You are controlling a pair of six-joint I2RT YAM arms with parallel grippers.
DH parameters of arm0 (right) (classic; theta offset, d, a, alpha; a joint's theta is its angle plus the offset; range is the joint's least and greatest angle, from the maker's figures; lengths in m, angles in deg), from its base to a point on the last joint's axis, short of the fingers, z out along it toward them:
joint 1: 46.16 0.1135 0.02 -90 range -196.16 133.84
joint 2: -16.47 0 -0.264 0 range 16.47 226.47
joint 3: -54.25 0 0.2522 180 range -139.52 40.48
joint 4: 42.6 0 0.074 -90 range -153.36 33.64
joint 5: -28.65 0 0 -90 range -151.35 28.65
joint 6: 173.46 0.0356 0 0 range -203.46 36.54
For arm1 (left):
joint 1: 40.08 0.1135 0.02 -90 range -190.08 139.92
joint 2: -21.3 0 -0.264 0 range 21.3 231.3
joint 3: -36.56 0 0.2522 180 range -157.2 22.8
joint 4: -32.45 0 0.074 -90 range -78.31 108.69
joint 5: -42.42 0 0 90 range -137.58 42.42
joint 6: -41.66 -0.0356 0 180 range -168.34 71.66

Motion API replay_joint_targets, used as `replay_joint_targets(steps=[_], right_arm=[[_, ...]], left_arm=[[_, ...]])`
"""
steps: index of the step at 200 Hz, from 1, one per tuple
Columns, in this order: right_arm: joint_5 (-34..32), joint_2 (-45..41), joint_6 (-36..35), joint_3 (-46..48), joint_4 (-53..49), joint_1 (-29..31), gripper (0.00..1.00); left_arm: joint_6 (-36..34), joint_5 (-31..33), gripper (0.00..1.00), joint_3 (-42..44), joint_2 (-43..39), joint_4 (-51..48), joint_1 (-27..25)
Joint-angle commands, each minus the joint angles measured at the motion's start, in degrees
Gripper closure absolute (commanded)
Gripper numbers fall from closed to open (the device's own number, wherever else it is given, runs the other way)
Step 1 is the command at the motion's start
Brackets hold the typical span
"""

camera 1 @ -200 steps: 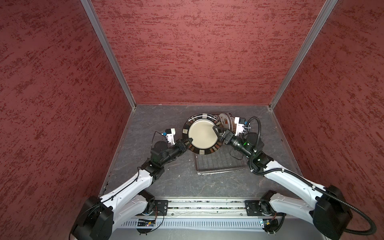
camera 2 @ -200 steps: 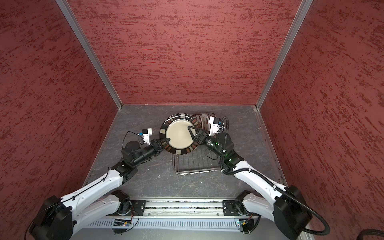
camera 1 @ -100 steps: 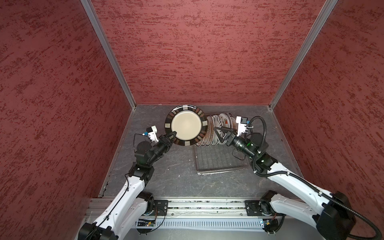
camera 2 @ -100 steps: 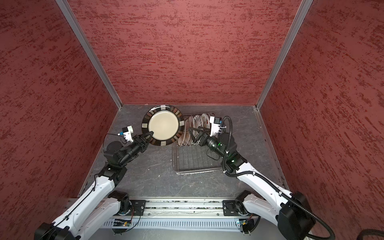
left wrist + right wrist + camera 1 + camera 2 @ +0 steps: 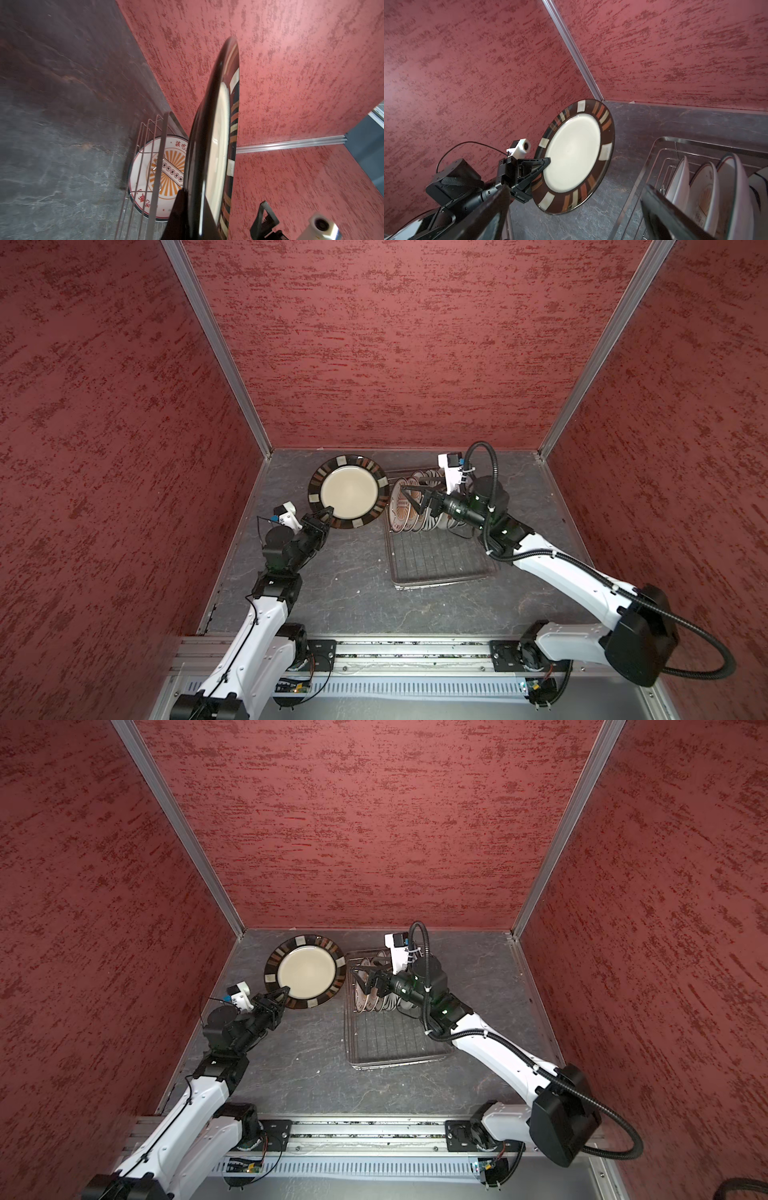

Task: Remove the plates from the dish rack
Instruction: 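Carry the brown plate off with the left gripper while the right releases it, then lower the brown plate onto the table with the left gripper while the right returns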

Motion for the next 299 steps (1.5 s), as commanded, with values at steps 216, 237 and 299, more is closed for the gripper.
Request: replay_joint_targets(steps=[216, 237, 299], right_arm=[[-7.27, 35.45, -23.3, -29.63, -12.32, 6.19, 0.06], [-7.22, 37.22, -23.57, -30.9, -12.92, 6.34, 0.07], [-4.42, 40.25, -24.59, -33.8, -15.76, 6.76, 0.09]], left_arm=[[0.49, 11.87, 1.0, 3.42, 17.51, 19.33, 8.62], [0.17, 12.53, 1.0, 2.81, 20.21, 20.04, 8.78], [0.03, 12.83, 1.0, 0.48, 29.32, 24.38, 8.52]])
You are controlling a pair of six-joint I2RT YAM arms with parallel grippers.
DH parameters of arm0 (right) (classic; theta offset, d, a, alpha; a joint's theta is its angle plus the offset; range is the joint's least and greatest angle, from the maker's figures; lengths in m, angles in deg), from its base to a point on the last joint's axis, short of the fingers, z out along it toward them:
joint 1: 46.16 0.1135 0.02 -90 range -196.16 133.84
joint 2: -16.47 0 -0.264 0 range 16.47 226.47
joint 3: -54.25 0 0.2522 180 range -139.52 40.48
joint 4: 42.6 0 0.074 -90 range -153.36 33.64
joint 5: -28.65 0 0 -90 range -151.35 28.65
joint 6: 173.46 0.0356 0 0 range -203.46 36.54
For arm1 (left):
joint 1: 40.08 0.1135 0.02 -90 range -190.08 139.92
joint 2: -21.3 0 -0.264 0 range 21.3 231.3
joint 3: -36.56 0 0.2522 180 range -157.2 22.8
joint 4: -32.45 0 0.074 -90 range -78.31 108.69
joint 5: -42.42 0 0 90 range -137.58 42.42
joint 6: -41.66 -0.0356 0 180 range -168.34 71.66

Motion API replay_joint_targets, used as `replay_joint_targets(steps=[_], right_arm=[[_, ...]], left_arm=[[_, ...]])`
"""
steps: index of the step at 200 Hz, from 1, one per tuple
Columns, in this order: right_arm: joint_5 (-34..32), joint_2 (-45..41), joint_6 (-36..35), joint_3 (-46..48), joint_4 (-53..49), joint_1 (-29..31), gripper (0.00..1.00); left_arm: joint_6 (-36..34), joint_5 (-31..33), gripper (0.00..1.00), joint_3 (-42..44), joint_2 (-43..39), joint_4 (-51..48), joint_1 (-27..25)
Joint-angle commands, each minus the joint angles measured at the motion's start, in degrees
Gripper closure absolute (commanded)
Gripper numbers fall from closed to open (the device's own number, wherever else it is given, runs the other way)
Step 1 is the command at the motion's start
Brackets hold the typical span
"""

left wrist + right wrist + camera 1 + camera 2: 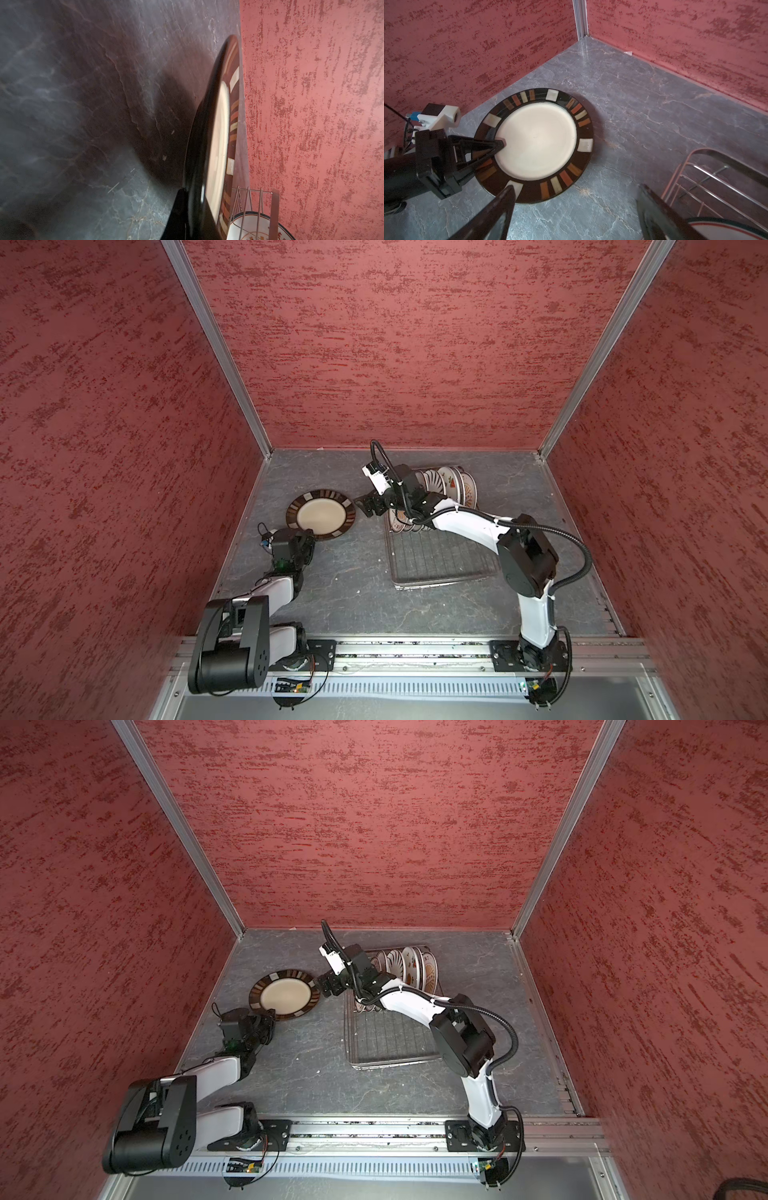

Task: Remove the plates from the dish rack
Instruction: 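Lower the brown plate onto the table with the left gripper while the right returns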

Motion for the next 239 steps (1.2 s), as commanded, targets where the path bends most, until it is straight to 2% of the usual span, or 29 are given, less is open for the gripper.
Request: replay_joint_targets(steps=[1, 52, 126, 196, 232, 239], right_arm=[[2.16, 1.12, -2.02, -3.01, -1.37, 0.33, 0.09], [3.61, 1.28, -1.93, -2.18, 0.46, 0.42, 0.1], [3.35, 0.1, -2.39, 0.11, 1.96, 0.42, 0.11], [4.06, 0.6, -1.94, 0.01, 2.8, 0.43, 0.12], [4.55, 0.34, -0.38, 1.57, 6.42, 0.51, 0.14], [5.02, 0.44, 0.0, 1.55, 6.8, 0.5, 0.14]], left_arm=[[-0.13, 0.31, 1.0, -4.23, 1.09, 13.09, 0.13], [-0.3, 3.31, 1.0, -6.46, 6.45, 14.46, 0.04], [1.59, 4.34, 1.0, -10.07, 14.35, 17.56, -0.13], [2.95, 4.86, 1.0, -16.56, 24.17, 19.24, 0.04], [2.29, 6.21, 1.0, -19.69, 27.9, 19.16, -0.3], [2.53, 6.55, 0.97, -20.2, 28.34, 18.39, -0.18]])
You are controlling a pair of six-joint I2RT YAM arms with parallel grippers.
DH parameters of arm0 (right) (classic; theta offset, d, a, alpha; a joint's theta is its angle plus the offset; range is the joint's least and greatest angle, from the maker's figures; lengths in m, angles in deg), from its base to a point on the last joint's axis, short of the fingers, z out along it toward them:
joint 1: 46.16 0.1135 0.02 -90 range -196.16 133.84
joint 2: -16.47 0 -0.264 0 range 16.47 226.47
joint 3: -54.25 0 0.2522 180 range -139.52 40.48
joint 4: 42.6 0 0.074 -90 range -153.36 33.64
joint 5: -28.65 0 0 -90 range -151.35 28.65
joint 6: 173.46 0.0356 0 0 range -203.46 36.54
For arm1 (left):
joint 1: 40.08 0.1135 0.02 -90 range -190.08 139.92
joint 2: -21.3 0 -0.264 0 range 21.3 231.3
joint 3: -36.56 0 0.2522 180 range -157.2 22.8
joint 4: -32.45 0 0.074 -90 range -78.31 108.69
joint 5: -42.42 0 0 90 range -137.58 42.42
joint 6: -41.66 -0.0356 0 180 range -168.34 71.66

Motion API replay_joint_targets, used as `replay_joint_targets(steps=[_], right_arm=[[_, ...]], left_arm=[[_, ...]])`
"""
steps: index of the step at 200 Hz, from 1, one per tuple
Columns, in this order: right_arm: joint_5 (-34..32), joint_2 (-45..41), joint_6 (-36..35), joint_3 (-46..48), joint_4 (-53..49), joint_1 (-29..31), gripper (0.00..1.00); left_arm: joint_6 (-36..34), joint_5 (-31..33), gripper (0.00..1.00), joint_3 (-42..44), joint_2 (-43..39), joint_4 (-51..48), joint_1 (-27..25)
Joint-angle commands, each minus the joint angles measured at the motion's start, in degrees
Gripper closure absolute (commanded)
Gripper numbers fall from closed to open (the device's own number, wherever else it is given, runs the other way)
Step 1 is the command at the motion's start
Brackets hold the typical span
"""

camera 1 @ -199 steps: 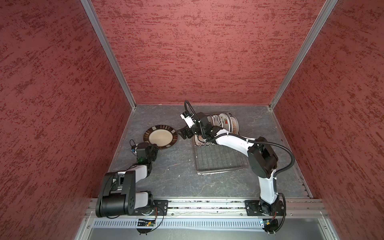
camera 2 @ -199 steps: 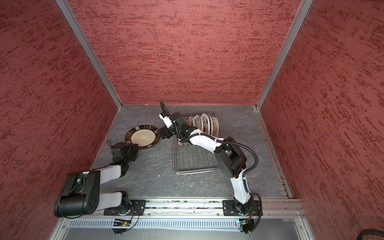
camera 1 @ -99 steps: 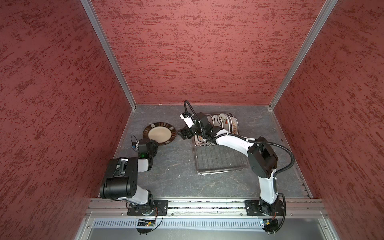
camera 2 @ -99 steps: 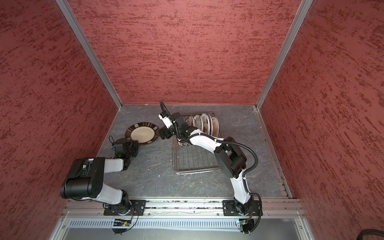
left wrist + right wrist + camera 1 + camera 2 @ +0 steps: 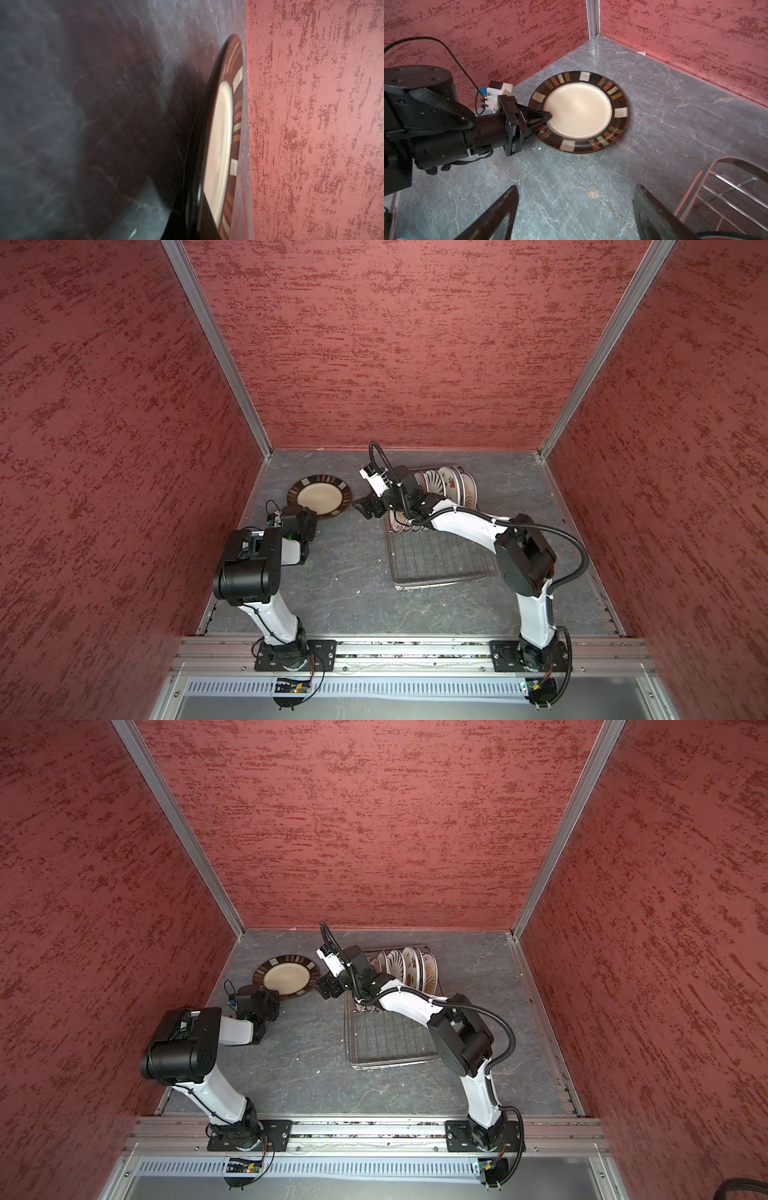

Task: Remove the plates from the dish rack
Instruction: 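Lower the brown plate onto the table with the left gripper while the right returns, then open the left gripper off the plate rim while the right hovers over the rack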

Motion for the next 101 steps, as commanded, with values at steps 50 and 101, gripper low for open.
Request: replay_joint_targets(steps=[50, 101], right_arm=[[2.29, -0.17, 1.77, 1.19, 6.16, 0.46, 0.13], [1.92, 0.75, 2.88, 0.69, 7.49, 0.51, 0.13]], left_arm=[[-1.98, 2.74, 0.93, -6.81, 1.84, 2.88, 2.36], [-2.17, -0.64, 0.77, -8.36, 5.49, 2.77, 2.66]])
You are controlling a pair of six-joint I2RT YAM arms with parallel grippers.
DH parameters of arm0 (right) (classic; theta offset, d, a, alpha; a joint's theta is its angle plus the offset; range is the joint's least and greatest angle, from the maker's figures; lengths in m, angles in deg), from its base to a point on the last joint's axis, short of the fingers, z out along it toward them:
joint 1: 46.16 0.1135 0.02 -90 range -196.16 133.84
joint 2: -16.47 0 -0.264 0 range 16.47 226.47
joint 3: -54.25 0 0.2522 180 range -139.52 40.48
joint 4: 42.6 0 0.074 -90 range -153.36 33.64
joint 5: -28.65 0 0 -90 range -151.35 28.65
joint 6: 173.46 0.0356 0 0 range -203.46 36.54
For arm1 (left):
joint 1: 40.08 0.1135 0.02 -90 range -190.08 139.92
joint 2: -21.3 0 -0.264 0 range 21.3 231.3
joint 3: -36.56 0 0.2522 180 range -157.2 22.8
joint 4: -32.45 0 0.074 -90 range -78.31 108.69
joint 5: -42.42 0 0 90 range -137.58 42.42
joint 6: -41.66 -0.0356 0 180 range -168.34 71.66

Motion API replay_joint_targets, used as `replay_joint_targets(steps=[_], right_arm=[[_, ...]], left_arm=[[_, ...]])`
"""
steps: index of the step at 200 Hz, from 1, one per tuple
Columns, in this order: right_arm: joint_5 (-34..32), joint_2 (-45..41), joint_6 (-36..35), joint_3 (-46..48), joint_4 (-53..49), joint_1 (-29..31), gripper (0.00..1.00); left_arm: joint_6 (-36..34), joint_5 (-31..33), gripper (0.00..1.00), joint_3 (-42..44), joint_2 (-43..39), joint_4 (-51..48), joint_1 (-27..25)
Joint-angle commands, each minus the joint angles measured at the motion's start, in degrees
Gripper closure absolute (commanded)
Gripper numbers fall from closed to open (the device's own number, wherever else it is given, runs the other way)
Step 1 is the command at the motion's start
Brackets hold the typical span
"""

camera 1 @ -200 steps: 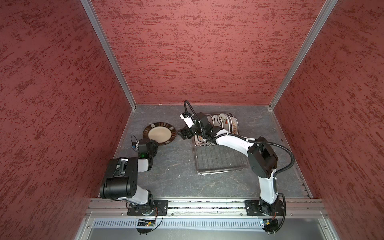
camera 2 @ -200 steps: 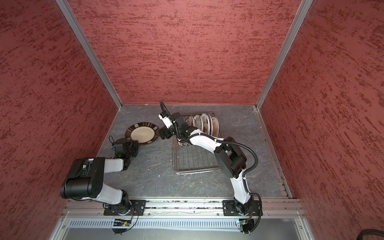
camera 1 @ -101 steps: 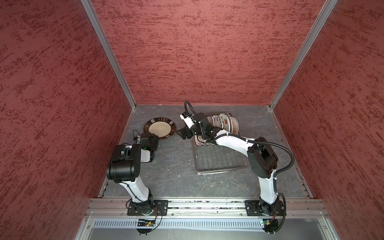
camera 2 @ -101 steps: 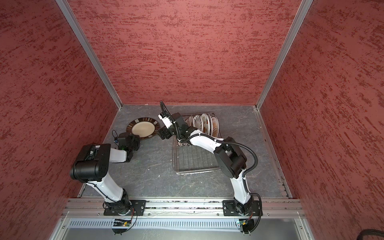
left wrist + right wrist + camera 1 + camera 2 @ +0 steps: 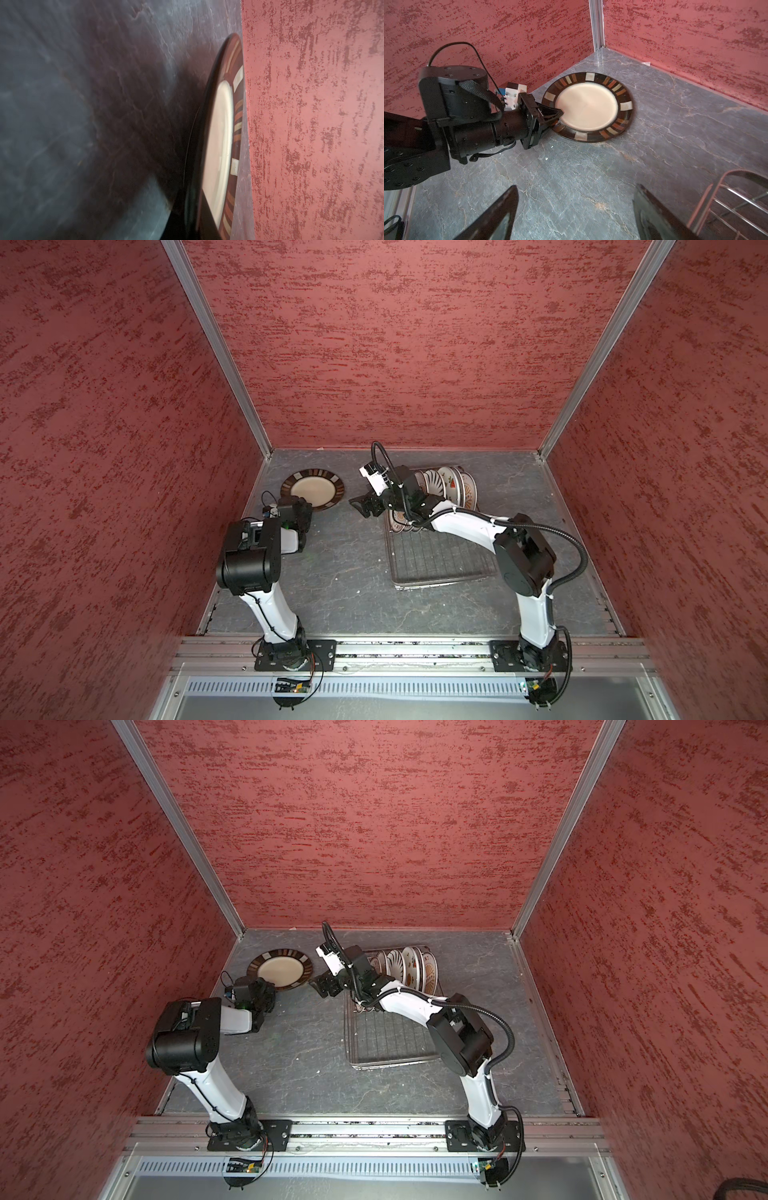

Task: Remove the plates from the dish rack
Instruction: 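Open the left gripper off the plate rim while the right hovers over the rack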

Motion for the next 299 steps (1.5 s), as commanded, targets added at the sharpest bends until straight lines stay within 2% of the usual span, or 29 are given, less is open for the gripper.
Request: replay_joint_targets(steps=[1, 38, 88, 124, 140, 152, 198, 220, 239, 271, 299], right_arm=[[0.62, 0.75, 0.46, 0.0, 3.1, 0.43, 0.13], [1.17, 1.98, 1.44, -1.89, 2.22, 0.5, 0.13], [-1.0, 2.93, 1.71, -4.34, -0.66, 0.85, 0.09], [-1.12, 2.97, 1.82, -5.24, -1.94, 1.21, 0.07], [-1.55, 2.84, 1.66, -5.4, -1.95, 1.29, 0.06], [-1.82, 2.8, 1.31, -6.53, -2.97, 1.39, 0.05], [-3.35, 0.29, -0.7, -8.59, -5.64, 1.83, 0.01], [-3.46, -1.09, -1.9, -8.66, -6.17, 1.83, 0.01], [-4.21, -2.16, -3.96, -9.8, -8.53, 1.86, 0.01], [-9.53, -5.17, -5.6, -8.23, -9.82, 1.91, 0.01], [-14.29, -8.95, -6.54, -5.39, -10.0, 1.87, 0.01]], left_arm=[[-0.24, -1.23, 0.76, -0.92, 0.91, 5.6, 0.23], [-0.7, -0.76, 0.75, -1.08, 0.97, 3.83, 0.51], [0.45, -1.02, 0.59, -0.43, 1.66, 4.99, 1.03], [2.18, 0.2, 0.41, 2.08, 1.76, 7.52, 1.35], [2.49, 1.12, 0.33, 2.33, 1.01, 6.16, 1.65], [2.22, 1.76, 0.22, 2.56, 0.45, 5.14, 1.65], [3.05, 3.59, 0.0, 4.54, -1.93, 3.36, 1.85], [1.85, 1.41, 0.01, 2.69, -5.06, -5.68, 2.9], [0.44, 2.01, 0.01, 3.97, -7.64, -7.23, 2.58], [0.59, 2.16, 0.01, 6.96, -10.84, -8.03, 2.13], [-1.57, 4.89, 0.01, 7.22, -14.38, -14.85, 1.23]])
